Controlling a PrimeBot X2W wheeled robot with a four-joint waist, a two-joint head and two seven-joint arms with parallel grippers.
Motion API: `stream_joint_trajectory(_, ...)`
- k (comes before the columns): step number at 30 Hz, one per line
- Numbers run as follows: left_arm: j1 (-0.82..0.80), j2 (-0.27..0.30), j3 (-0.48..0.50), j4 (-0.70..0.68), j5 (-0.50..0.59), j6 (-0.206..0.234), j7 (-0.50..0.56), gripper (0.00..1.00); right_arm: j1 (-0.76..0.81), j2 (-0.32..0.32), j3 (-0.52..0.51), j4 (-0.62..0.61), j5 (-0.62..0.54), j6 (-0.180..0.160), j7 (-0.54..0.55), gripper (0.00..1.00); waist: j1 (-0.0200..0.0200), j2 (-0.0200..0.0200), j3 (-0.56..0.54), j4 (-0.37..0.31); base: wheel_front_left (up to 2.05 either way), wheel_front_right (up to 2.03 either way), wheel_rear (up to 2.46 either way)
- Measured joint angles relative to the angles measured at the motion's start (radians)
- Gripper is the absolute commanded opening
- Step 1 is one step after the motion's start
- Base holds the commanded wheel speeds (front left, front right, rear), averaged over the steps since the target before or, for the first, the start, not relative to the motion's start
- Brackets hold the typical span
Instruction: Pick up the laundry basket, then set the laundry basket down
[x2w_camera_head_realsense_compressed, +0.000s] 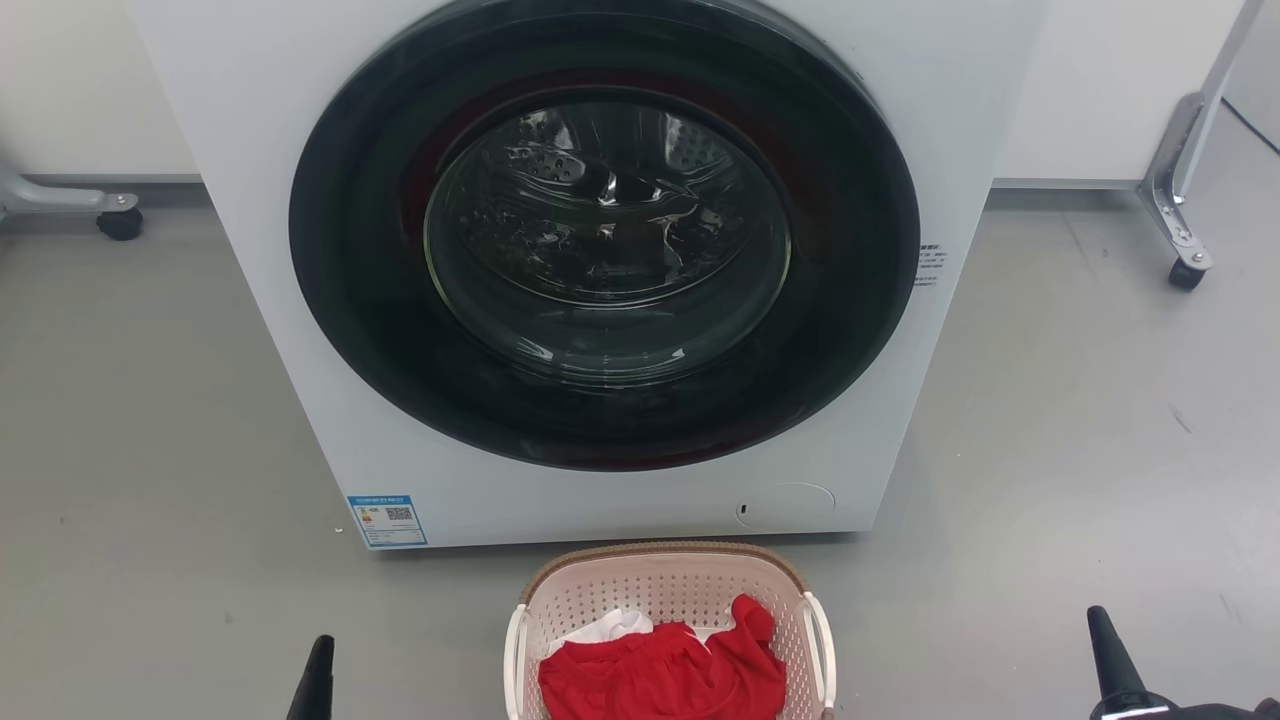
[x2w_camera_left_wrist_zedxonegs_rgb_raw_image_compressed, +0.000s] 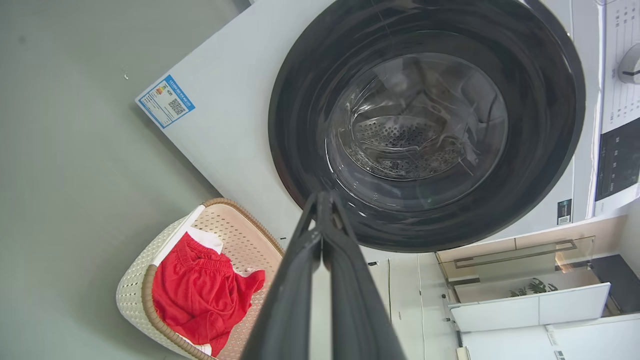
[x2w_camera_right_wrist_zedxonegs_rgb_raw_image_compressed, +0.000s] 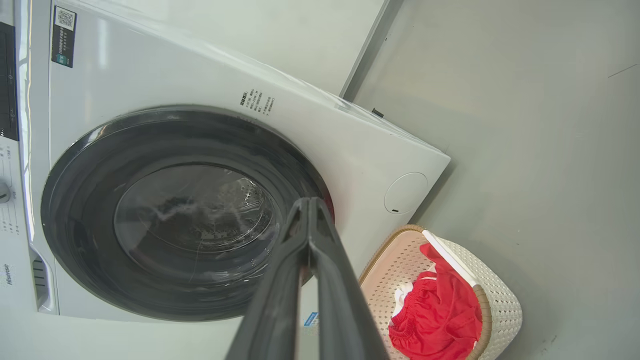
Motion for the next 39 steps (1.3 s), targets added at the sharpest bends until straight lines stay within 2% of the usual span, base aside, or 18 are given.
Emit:
stream_joint_trajectory(27,-0.066,-0.017,0.092,0.041,-0.36,-0.063,0.092,0.0,-0.034,0.045,-0.113,0.02,0.342,0.067,0.092,0.0,0.0,0.0,0.001,-0.004,0.0,0.0,0.0)
stream_joint_trajectory(39,-0.071,-0.019,0.095,0.042,-0.38,-0.07,0.096,0.0,-0.04,0.048,-0.117,0.021,0.352,0.071,0.095,0.0,0.0,0.0,0.001,-0.004,0.0,0.0,0.0)
